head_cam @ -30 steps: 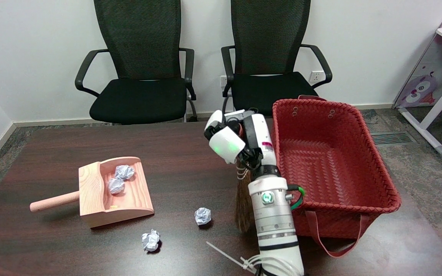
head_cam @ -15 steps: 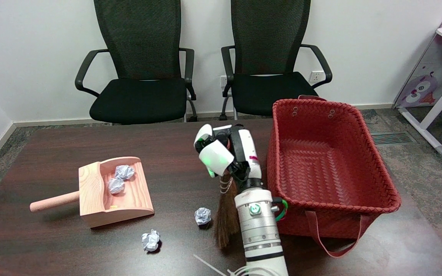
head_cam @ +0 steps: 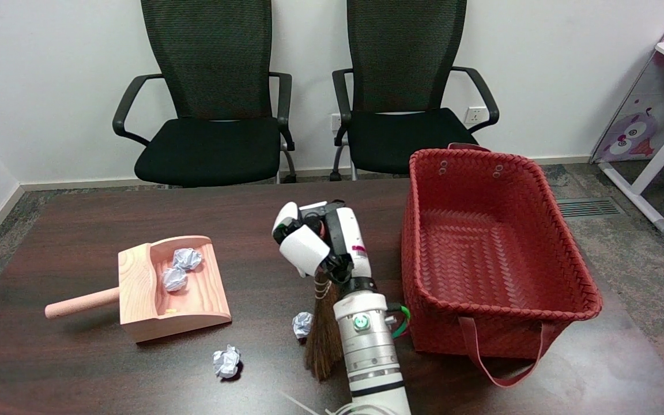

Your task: Sweep the paper ball into the dustpan.

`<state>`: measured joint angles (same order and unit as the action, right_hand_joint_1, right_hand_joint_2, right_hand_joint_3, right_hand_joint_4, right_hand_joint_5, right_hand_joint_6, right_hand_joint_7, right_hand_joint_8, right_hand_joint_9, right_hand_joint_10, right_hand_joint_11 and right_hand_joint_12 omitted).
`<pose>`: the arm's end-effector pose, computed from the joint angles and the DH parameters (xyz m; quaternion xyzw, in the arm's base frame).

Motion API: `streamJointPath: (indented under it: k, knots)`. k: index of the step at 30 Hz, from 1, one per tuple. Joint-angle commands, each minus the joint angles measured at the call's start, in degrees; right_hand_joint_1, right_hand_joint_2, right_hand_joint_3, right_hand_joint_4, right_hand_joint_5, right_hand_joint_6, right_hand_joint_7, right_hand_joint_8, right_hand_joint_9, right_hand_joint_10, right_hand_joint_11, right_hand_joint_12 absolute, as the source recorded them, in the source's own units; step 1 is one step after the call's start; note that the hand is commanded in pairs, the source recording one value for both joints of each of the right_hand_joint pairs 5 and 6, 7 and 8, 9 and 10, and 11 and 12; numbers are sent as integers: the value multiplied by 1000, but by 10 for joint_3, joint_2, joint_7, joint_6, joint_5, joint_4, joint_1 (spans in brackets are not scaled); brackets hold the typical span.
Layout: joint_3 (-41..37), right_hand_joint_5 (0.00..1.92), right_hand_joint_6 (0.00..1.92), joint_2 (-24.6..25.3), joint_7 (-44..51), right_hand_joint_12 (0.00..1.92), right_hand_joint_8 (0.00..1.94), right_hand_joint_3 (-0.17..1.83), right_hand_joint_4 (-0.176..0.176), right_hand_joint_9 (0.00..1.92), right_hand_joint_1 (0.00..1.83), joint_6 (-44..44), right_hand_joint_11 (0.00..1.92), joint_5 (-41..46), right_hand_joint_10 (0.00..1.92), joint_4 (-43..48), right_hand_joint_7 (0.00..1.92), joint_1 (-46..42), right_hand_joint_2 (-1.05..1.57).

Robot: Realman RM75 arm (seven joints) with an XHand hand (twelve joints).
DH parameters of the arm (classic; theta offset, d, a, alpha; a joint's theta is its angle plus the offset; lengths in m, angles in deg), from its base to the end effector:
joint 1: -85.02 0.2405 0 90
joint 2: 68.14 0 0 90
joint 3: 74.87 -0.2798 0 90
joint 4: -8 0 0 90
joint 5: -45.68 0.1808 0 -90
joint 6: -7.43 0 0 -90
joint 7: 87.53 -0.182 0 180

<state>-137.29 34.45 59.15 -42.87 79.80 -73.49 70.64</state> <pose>-0.2595 -0.2555 0.1224 0.5412 -0.3551 0.5854 0.4882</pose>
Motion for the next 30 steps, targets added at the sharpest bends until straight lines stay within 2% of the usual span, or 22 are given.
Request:
streamJointPath:
  k: [1, 9, 20, 30]
  knots:
    - [28, 1920, 1920, -1, 0, 1920, 1920, 1833, 21, 1920, 775, -84, 1920, 46, 1920, 186, 1920, 134, 1513]
    - [63, 1920, 1920, -1, -1, 1920, 1920, 1833, 22, 1920, 755, -99, 1920, 107, 1920, 255, 1920, 221, 1459]
    - [111, 1920, 1920, -15, -7, 1920, 1920, 1833, 23, 1920, 715, -87, 1920, 216, 1920, 256, 1920, 303, 1460]
    - [140, 1920, 1920, -18, -160, 1920, 1920, 1833, -2, 1920, 680, -91, 1920, 294, 1920, 287, 1920, 350, 1375]
